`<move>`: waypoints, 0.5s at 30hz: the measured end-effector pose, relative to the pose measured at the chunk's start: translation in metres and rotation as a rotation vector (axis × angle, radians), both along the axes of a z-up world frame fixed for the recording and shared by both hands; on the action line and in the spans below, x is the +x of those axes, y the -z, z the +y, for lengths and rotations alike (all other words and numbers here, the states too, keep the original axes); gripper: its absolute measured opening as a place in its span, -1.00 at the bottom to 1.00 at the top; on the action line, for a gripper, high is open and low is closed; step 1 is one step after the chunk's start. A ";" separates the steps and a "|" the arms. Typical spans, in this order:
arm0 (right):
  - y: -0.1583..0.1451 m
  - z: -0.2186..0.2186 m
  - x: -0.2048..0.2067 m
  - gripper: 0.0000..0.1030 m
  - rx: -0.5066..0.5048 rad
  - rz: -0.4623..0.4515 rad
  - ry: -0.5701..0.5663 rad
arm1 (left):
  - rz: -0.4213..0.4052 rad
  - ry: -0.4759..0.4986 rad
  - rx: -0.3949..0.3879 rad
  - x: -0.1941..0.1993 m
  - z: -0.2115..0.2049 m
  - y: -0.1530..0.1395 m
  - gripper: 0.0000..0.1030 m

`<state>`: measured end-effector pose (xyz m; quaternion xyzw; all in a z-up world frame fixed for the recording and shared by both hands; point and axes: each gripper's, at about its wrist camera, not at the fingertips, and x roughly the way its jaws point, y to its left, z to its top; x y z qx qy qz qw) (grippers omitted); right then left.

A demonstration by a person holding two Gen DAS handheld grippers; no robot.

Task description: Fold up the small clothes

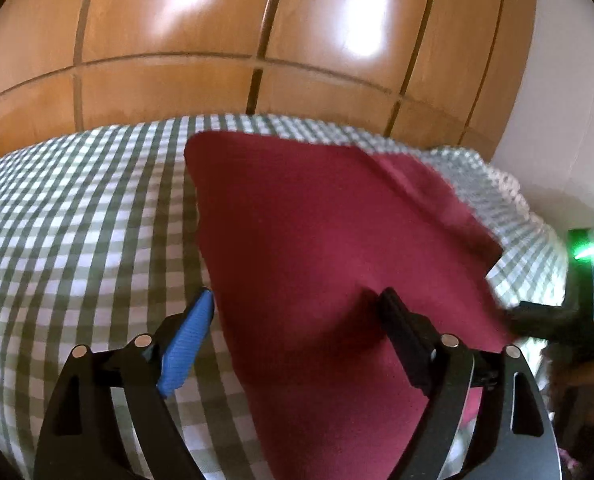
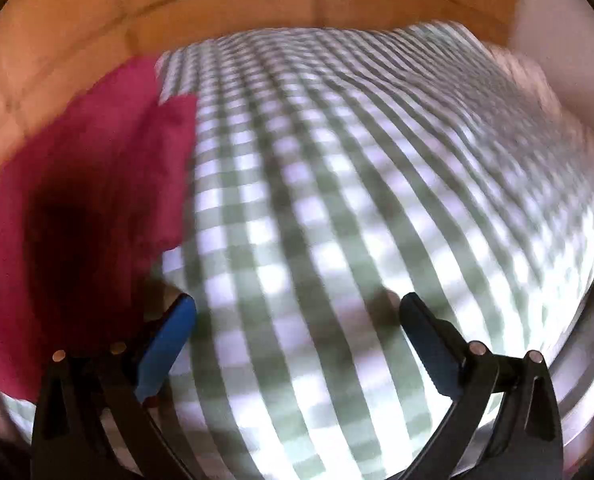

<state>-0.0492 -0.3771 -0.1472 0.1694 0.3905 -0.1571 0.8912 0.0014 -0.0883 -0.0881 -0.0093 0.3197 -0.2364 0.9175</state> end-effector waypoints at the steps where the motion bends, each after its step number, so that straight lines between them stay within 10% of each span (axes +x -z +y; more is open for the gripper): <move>1: -0.006 0.000 -0.004 0.96 0.001 -0.027 0.002 | 0.003 0.003 -0.011 -0.001 0.001 0.003 0.62; 7: -0.061 0.027 -0.016 0.96 0.032 -0.285 -0.133 | 0.011 0.018 -0.011 -0.002 -0.003 0.006 0.66; 15: -0.046 0.073 0.027 0.96 -0.067 -0.169 -0.179 | -0.100 -0.075 0.024 -0.007 0.007 -0.008 0.69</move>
